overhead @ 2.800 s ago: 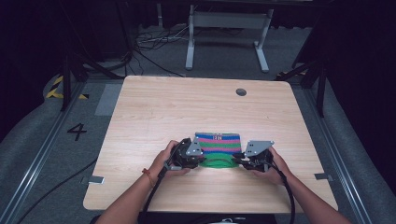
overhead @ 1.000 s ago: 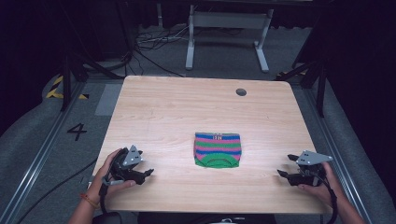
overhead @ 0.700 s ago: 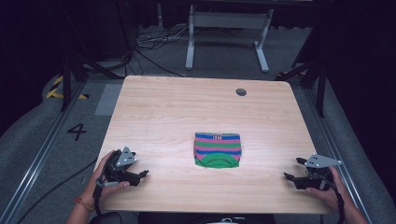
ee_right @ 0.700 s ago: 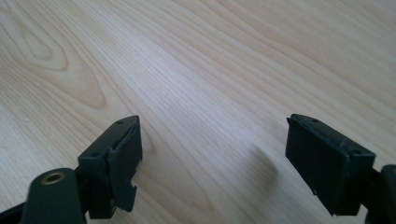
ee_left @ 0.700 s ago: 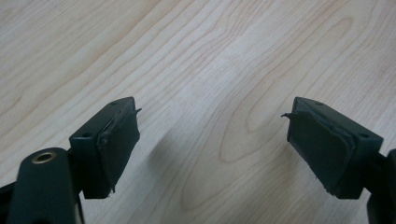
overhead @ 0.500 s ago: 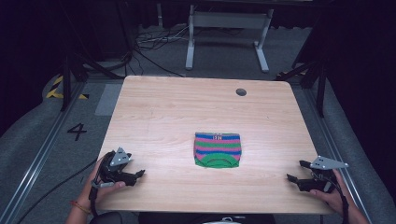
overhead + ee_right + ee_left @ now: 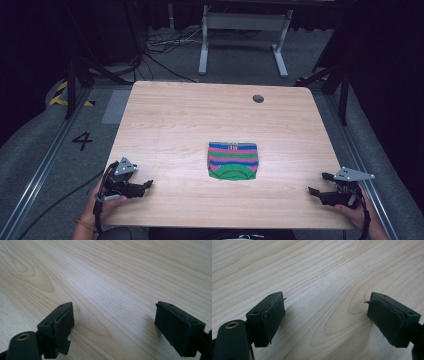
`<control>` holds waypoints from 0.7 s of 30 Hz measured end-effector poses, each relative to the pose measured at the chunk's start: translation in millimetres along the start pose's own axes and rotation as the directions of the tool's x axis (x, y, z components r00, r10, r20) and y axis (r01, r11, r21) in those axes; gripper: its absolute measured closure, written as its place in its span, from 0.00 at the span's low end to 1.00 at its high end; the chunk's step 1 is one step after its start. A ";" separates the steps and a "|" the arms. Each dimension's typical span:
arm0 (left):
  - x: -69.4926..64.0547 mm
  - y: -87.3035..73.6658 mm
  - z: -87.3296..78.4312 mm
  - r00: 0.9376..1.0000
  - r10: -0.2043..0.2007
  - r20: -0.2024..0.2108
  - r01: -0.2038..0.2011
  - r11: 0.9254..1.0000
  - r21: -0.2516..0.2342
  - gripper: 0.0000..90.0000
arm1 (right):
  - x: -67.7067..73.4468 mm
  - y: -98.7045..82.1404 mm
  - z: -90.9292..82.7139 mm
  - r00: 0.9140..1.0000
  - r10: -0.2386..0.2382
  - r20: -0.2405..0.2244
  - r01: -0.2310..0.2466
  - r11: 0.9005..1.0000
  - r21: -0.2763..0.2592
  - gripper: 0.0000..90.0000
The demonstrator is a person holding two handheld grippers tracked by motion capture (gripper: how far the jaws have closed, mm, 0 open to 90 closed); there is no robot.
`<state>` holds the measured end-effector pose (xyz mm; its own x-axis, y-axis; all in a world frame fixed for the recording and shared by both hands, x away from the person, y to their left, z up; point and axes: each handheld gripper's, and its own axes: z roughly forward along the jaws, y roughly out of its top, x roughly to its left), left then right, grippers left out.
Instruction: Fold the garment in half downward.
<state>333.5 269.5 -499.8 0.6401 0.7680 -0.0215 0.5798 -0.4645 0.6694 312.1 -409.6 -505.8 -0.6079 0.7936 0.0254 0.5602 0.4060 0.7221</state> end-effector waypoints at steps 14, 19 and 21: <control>-0.7 3.2 4.2 0.999 -0.029 -0.020 0.029 0.999 0.014 0.09 | 0.1 -0.1 0.0 1.000 0.004 0.002 -0.004 1.000 0.001 0.18; -0.1 4.1 5.6 0.999 -0.034 -0.027 0.035 0.999 0.019 0.06 | 0.0 -0.1 0.0 1.000 0.004 0.003 -0.004 1.000 0.001 0.18; -0.1 4.6 6.3 0.999 -0.042 -0.025 0.043 0.999 0.026 0.04 | 0.0 -0.1 0.0 1.000 0.004 0.003 -0.004 1.000 0.001 0.18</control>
<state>339.3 264.5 -501.4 0.6023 0.7976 -0.0316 0.6199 -0.4424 0.6481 312.0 -409.6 -505.9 -0.6042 0.7964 0.0261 0.5628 0.4033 0.7215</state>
